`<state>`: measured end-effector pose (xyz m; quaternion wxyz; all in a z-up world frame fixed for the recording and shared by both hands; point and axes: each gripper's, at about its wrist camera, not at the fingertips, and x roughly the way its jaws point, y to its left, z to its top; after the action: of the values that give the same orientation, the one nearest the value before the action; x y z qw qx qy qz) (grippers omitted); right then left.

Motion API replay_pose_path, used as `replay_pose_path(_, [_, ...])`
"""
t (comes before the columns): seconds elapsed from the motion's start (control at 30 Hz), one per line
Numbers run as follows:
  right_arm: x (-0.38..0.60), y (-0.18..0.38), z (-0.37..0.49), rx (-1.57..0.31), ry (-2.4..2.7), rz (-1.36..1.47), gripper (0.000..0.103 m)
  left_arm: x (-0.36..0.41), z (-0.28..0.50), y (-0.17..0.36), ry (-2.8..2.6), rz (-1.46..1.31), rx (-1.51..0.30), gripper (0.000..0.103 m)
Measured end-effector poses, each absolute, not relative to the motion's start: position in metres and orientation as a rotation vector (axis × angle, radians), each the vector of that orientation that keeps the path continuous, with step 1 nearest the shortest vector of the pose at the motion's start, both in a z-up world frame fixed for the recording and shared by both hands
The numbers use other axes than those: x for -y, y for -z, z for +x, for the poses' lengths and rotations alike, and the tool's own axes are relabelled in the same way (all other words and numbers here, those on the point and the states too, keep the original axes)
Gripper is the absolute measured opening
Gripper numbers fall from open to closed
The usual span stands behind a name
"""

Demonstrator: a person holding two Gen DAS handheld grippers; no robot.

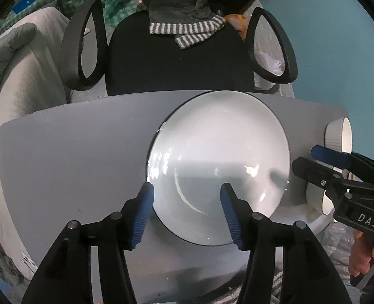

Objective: Organize plates and bowls

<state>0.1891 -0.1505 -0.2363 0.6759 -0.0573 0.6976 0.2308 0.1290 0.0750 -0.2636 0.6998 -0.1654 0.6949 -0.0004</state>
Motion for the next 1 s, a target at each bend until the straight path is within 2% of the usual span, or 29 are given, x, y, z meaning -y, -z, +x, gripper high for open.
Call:
replay_pose_path(0.13, [0.156, 0.227, 0.189, -1.544, -0.536, -0.13, 0.065, -0.067, 0.123, 0.255, 0.005, -0.392, -1.529, 0.06])
replay_pose_path(0.27, [0.17, 0.219, 0.184, -1.523, -0.541, -0.129, 0.065, -0.053, 0.114, 0.241, 0.018, -0.356, -1.495, 0.07])
replay_pose_path(0.33, [0.179, 0.215, 0.181, -1.511, -0.541, -0.123, 0.065, -0.047, 0.111, 0.237, 0.033, -0.341, -1.483, 0.072])
replay_pose_path(0.63, [0.231, 0.187, 0.167, -1.464, -0.499, -0.052, 0.066, -0.025, 0.103, 0.211, 0.115, -0.325, -1.423, 0.072])
replay_pose_path(0.8, [0.251, 0.176, 0.156, -1.436, -0.476, -0.05, 0.066, -0.01, 0.096, 0.19, 0.135, -0.277, -1.357, 0.081])
replay_pose_path(1.0, [0.277, 0.168, 0.141, -1.415, -0.448, -0.058, 0.066, 0.014, 0.09, 0.171, 0.275, -0.2, -1.234, 0.081])
